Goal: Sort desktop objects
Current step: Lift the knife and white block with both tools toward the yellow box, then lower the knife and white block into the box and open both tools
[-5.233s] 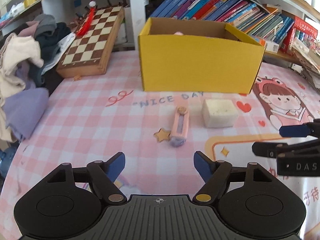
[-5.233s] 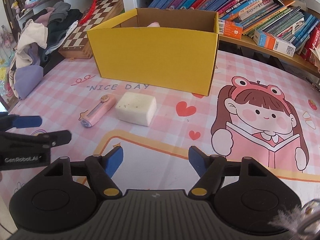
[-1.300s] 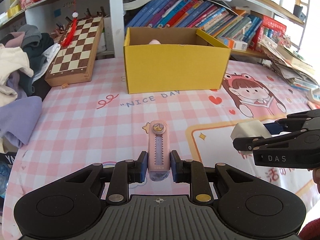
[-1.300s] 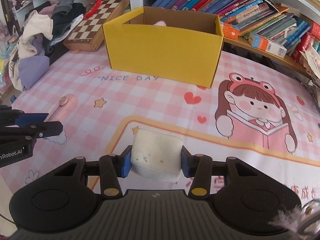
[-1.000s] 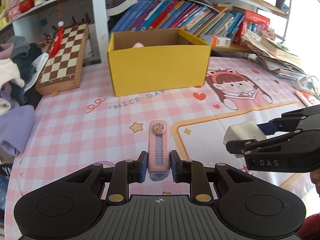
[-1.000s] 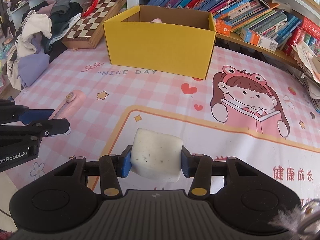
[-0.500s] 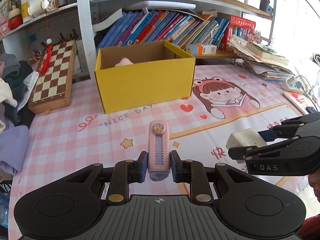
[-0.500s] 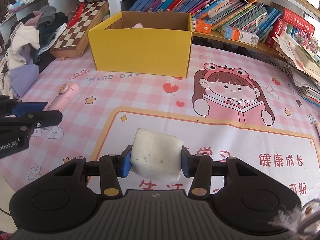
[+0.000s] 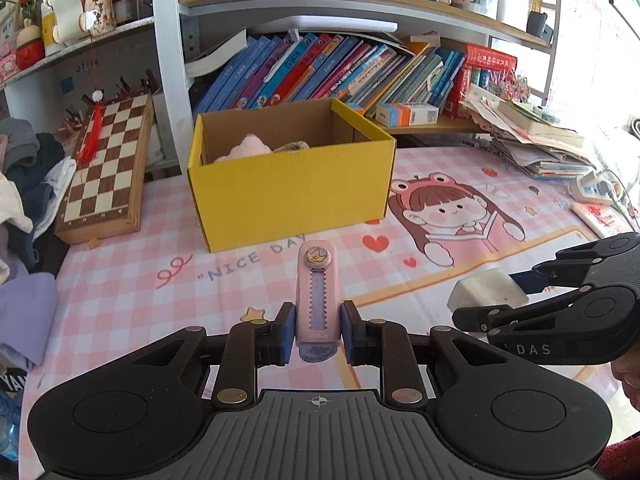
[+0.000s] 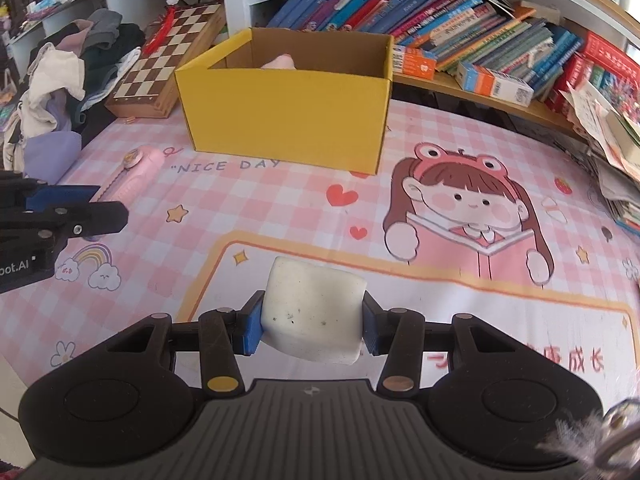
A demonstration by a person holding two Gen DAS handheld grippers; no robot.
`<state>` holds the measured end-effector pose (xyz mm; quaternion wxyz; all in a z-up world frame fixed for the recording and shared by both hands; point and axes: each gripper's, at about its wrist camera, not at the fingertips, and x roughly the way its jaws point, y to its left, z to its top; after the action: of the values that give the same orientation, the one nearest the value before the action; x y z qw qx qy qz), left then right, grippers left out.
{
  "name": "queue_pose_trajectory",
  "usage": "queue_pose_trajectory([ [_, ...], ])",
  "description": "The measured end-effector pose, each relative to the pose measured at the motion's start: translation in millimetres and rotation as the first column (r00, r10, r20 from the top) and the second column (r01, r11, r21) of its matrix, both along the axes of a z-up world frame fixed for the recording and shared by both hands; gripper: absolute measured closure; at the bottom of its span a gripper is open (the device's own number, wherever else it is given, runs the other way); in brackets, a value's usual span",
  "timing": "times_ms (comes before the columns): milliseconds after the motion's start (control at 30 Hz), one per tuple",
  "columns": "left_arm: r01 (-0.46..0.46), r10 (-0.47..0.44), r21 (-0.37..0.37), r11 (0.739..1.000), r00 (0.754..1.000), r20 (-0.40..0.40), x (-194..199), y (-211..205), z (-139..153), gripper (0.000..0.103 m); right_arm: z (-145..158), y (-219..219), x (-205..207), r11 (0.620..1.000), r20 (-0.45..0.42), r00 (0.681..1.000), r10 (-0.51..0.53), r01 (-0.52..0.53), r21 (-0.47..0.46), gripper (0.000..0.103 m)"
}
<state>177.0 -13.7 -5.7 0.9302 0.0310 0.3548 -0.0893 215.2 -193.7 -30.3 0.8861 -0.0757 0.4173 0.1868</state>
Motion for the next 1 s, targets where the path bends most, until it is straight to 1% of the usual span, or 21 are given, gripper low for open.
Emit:
queue_pose_trajectory([
  [233, -0.007, 0.007, 0.008, 1.000, 1.000, 0.014, 15, -8, 8, 0.080, 12, 0, 21, 0.998, 0.029, 0.997, 0.065, -0.066, 0.012, 0.058],
  [467, -0.022, 0.021, 0.034, 0.999, 0.999, 0.038, 35, -15, 18, 0.080, 28, 0, 51, 0.991, 0.063, 0.990, 0.129, -0.131, 0.026, 0.058],
  [867, -0.099, 0.093, 0.060, 0.993, 0.991, 0.098, 79, -15, 40, 0.080, 51, 4, 103, 0.976, 0.125, 0.970, 0.208, -0.215, 0.045, 0.058],
  [1000, -0.108, 0.099, 0.073, 0.992, 0.988, 0.116, 96, -16, 47, 0.080, 59, 8, 117, 0.969, 0.146, 0.961, 0.234, -0.243, 0.045, 0.058],
])
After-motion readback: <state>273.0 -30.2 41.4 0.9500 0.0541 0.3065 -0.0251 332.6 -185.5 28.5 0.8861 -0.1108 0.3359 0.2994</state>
